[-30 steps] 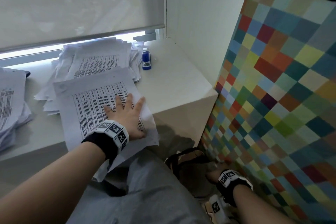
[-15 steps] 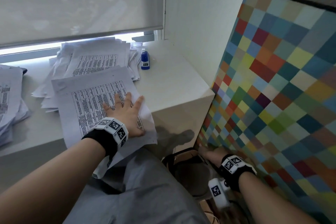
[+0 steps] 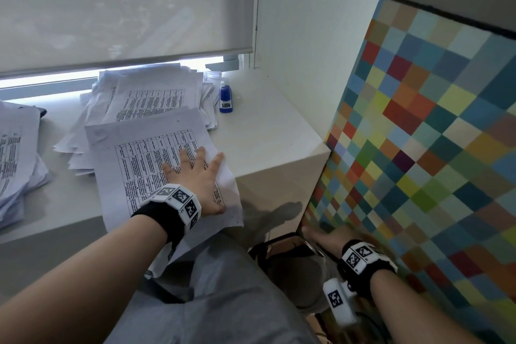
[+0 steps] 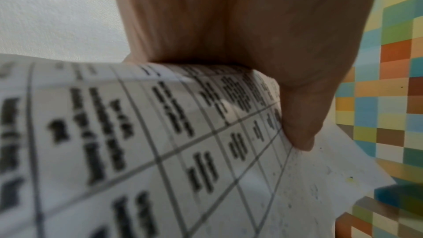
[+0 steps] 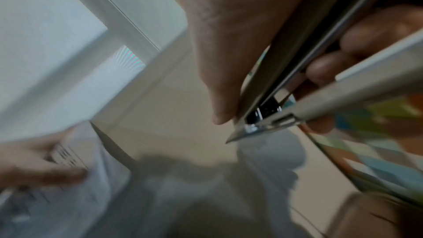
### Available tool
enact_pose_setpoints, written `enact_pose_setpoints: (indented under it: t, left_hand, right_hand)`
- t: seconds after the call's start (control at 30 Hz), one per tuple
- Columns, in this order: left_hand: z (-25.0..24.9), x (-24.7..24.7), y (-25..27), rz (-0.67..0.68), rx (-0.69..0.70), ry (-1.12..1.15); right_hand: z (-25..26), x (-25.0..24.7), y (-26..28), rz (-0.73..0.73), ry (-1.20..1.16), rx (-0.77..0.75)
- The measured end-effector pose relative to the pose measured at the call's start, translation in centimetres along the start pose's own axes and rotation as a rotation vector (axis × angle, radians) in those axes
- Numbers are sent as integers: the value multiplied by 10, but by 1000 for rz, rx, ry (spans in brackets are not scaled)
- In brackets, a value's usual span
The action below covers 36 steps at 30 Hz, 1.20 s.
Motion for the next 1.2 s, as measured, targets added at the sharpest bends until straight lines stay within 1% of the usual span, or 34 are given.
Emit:
enact_pose_setpoints:
  t: [0.03,0.1,0.17,0.27,0.33,0.4,0.47,0.53,0.63,0.7,0.73,0.8,0.83,0.87,0.93,1.0,1.03,1.1,1.13,1.17,1.2]
  left_hand:
    - [0,-2,0,12,8,-6]
    - [3,-5,1,52,35,-15]
    - [9,-13,1,76,60,8]
    - [24,-34,-4,75,50,153]
    - [33,-49,-7,39,84,171]
    - [42,-58,-8,-8,134,166]
    - [51,-56,-9,-48,149,204]
    - [59,-51,-8,-92,158,243]
    - [69,-45,-10,-134,143,321]
    - [78,-45,-12,-147,102,369]
    - [83,-45,-12,-144,82,380]
    - [91,-46,-13,-132,69,332]
    - [94,-46,-15,-115,65,291]
    - [97,-48,-15,-108,68,273]
    - [103,-49,-20,-114,58,278]
    - [109,-48,-26,-122,35,292]
    - [111,-48,-28,-130,35,296]
    - [113,-48,-33,-175,47,256]
    - [115,-49,-35,-200,31,236]
    - [118,-51,-36,-220,4,227]
    - [122,-54,-37,-206,-40,225]
  right_hand:
    - [7,-7,3,-7,-43,-24]
    - [26,-25,10,-24,-150,-122]
    - [55,-52,28,-49,-236,-235]
    - [105,-92,48,-136,-275,-426]
    - [140,-106,46,-181,-261,-504]
    - [173,-108,37,-174,-172,-529]
    - [203,-102,23,-151,-17,-526]
    - [228,-94,6,-160,87,-509]
    - [257,-90,-15,-198,131,-500]
    - [272,-90,-19,-202,156,-479]
    - [279,-90,-20,-223,193,-476]
    - [298,-93,-20,-332,292,-492]
    - [309,-93,-20,-383,298,-519]
    - [322,-92,-18,-403,273,-559]
    - [347,-87,-14,-384,206,-646]
    - [370,-77,-14,-340,193,-695]
    - [379,-72,-16,-310,186,-697]
    - [392,-59,-25,-215,170,-645]
    - [397,-53,-30,-179,163,-628]
    - [402,-49,-36,-172,128,-615]
    - [406,-46,-41,-195,74,-597]
Point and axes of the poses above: each hand's wrist, its own y-axis away from the middle knuckle, its own x-axis out of the palm, z = x × y, the point moved 3 cm from there along -y, towards the middle knuckle, and after that the axes turned 1 degree about -x, right-handed, at the moved point
